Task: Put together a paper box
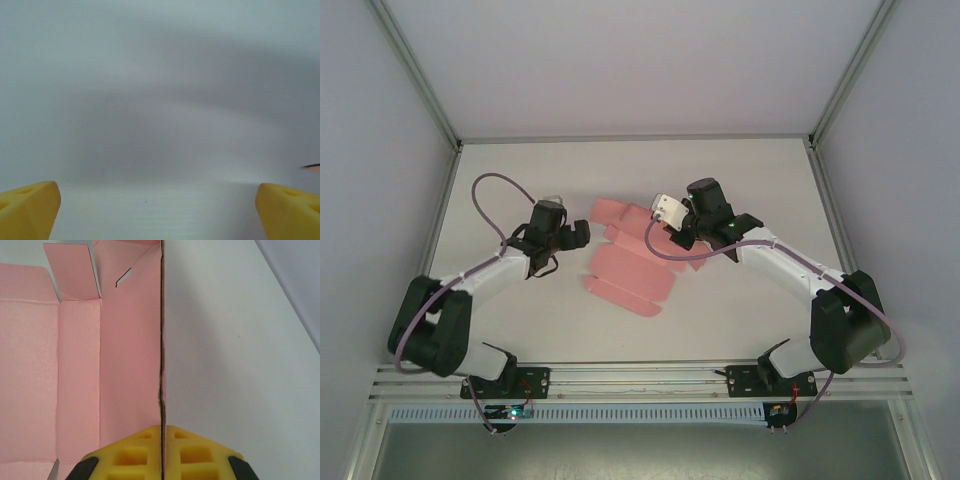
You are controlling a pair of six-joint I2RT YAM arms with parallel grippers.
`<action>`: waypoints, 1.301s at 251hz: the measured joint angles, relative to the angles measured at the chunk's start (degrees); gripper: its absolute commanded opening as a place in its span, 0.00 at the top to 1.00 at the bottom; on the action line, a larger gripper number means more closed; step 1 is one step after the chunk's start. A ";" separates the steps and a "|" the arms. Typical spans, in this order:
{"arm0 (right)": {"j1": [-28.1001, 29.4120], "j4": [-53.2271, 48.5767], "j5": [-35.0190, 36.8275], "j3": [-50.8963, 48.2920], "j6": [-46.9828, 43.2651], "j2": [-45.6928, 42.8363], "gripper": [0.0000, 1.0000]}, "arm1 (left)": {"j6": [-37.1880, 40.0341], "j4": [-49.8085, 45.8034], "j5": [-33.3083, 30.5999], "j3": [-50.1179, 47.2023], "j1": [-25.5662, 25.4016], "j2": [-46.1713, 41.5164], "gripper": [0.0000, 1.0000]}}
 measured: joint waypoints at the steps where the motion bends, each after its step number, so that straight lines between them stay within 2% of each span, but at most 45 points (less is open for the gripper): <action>1: 0.00 -0.02 -0.02 0.00 0.00 0.00 1.00 | 0.00 0.00 0.15 0.00 0.00 0.15 0.00; 78: 0.00 -1.68 -1.40 0.00 -0.63 0.13 1.00 | -0.63 7.96 16.79 1.22 -0.17 7.48 0.00; 122: 0.02 -1.57 -1.42 0.28 -0.66 1.16 1.00 | -0.59 9.27 20.81 3.89 -1.99 12.00 0.00; 160: 0.17 -1.49 -1.03 0.44 -0.72 2.19 1.00 | -0.63 10.03 20.79 4.96 -3.37 14.51 0.00; 209: 2.93 2.69 4.28 -1.40 -2.93 2.56 1.00 | -0.61 10.05 18.73 5.01 -3.54 15.06 0.00; 271: 3.89 7.17 7.02 -4.09 -4.52 2.54 1.00 | -0.72 9.77 16.83 4.79 -4.24 15.04 0.00; 326: 5.60 9.53 14.19 -4.46 -8.13 3.26 1.00 | -0.92 6.60 14.05 2.64 -4.24 9.53 0.00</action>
